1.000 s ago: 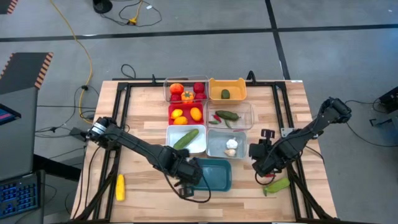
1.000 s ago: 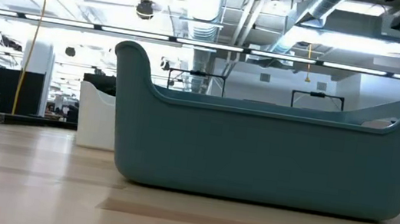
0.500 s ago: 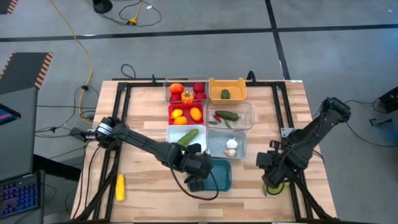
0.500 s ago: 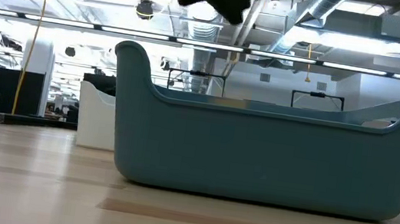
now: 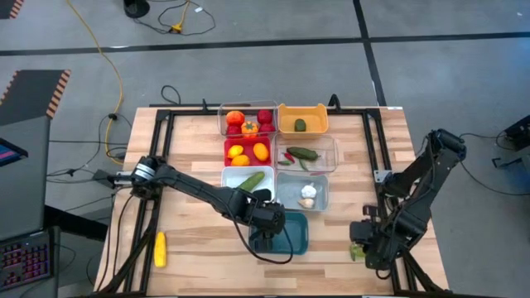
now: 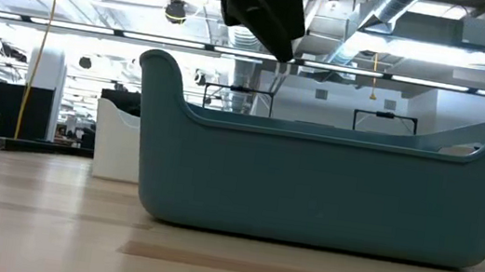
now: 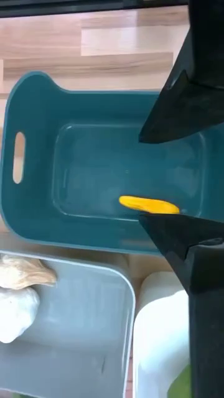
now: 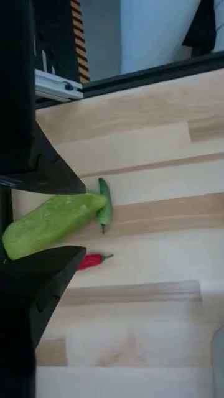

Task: Sort produce into baskets
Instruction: Put the green cucumber into the white bin

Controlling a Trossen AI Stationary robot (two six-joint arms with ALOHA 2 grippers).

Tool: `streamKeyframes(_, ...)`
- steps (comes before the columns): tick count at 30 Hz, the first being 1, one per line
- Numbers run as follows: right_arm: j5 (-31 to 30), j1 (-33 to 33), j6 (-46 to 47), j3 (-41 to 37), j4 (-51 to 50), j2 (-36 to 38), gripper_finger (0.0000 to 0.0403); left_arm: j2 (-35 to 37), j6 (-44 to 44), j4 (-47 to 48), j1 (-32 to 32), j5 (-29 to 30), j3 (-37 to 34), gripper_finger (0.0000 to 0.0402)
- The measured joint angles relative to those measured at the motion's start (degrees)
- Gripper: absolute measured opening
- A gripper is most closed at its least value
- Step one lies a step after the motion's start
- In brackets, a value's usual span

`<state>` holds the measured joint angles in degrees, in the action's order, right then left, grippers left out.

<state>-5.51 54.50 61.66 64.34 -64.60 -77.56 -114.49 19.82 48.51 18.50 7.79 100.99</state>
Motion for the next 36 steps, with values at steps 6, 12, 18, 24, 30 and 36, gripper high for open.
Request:
streamKeyframes(6,1.7,-0.3,0.0,0.0,0.5,0.0,0.018,0.0,-1.5,0.0,0.0,0.0,0.0,0.0183)
streamKeyframes(12,1.7,-0.3,0.0,0.0,0.5,0.0,0.0235,0.0,-1.1,0.0,0.0,0.0,0.0,0.0183)
streamKeyframes(18,1.7,-0.3,-0.2,0.0,0.5,0.0,0.0303,0.0,-1.1,0.0,0.0,0.1,0.0,0.0183)
streamKeyframes(24,1.7,0.8,-0.3,0.0,0.9,0.0,0.0353,0.0,-1.1,0.0,0.0,0.1,0.0,0.0183)
streamKeyframes(30,1.1,2.6,1.7,0.0,4.0,-0.2,0.0367,0.0,-1.0,0.0,0.0,0.1,0.0,0.0182)
streamKeyframes(36,1.1,5.0,1.2,0.0,3.4,-4.6,0.0365,0.0,-1.0,0.0,0.0,0.1,0.0,0.0182)
